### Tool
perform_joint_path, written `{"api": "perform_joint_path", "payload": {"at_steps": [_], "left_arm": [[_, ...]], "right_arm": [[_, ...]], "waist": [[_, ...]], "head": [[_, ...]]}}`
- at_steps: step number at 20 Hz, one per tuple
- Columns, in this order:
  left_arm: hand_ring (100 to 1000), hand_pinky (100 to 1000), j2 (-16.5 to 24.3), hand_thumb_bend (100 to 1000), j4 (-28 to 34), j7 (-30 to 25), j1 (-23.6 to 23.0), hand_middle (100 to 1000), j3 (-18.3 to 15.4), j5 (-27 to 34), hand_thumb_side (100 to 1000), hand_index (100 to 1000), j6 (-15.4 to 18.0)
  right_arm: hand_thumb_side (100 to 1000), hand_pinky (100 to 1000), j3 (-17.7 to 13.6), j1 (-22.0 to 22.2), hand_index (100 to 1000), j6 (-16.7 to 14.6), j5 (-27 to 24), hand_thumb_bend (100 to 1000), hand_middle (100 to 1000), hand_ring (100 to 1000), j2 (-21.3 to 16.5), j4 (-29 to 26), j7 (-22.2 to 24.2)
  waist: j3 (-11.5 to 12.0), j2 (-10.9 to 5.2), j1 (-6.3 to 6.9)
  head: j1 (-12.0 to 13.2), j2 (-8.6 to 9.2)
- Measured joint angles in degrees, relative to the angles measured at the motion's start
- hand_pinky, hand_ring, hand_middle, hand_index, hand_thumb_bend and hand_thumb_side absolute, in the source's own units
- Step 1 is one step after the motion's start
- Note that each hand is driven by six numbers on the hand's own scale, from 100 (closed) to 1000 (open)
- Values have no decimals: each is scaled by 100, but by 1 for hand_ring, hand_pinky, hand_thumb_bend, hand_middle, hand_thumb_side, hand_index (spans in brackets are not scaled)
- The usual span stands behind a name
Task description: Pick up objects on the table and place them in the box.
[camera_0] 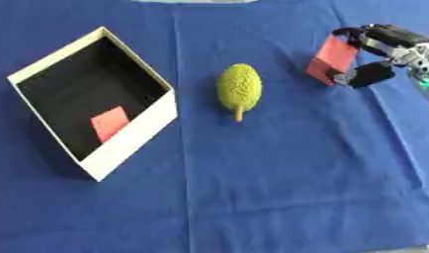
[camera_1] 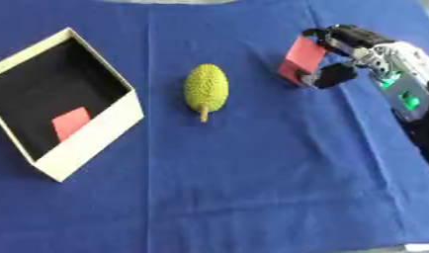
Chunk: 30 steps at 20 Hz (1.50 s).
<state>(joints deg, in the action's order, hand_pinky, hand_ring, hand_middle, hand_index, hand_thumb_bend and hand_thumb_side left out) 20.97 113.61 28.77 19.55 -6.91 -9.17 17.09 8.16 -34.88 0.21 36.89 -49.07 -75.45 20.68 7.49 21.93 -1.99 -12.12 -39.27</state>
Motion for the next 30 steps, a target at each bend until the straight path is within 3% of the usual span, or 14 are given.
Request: {"api": "perform_joint_path", "payload": {"at_steps": [3, 6, 18, 22, 25, 30], "left_arm": [[777, 703, -10, 126, 0, -9, 5, 763, 0, 1, 723, 802, -10], [778, 703, -32, 126, 0, -23, 5, 764, 1, 1, 723, 801, -24], [778, 703, -41, 125, 0, -47, 1, 763, 1, 1, 723, 797, -48], [778, 704, -40, 126, 0, -45, -8, 763, 1, 1, 722, 797, -47], [778, 704, -40, 127, 0, -45, -16, 763, 2, 1, 721, 797, -48], [779, 705, -40, 130, 0, -49, -22, 763, 25, 2, 718, 797, -49]], "right_arm": [[467, 770, 1, 14, 955, 72, -124, 104, 408, 651, 1, -1, -93], [425, 763, 2, 21, 942, 78, -289, 100, 385, 637, 1, -46, -157], [146, 767, -211, -215, 908, 141, -987, 100, 330, 603, -224, -1056, -93], [123, 773, -165, -641, 913, 45, -1028, 100, 333, 602, -303, -1642, 101], [121, 774, 86, -1139, 910, -67, -1021, 100, 330, 601, -243, -1995, 387], [126, 778, 570, -2151, 900, -182, -849, 100, 326, 601, 550, -1981, 902]], "waist": [[0, 0, 11], [0, 0, 12], [-18, 0, 9], [-31, -5, 7], [-35, -41, -7], [-26, -91, 0]], "head": [[-4, 0], [-11, 0], [40, -5], [62, -10], [37, -24], [-33, -53]]}}
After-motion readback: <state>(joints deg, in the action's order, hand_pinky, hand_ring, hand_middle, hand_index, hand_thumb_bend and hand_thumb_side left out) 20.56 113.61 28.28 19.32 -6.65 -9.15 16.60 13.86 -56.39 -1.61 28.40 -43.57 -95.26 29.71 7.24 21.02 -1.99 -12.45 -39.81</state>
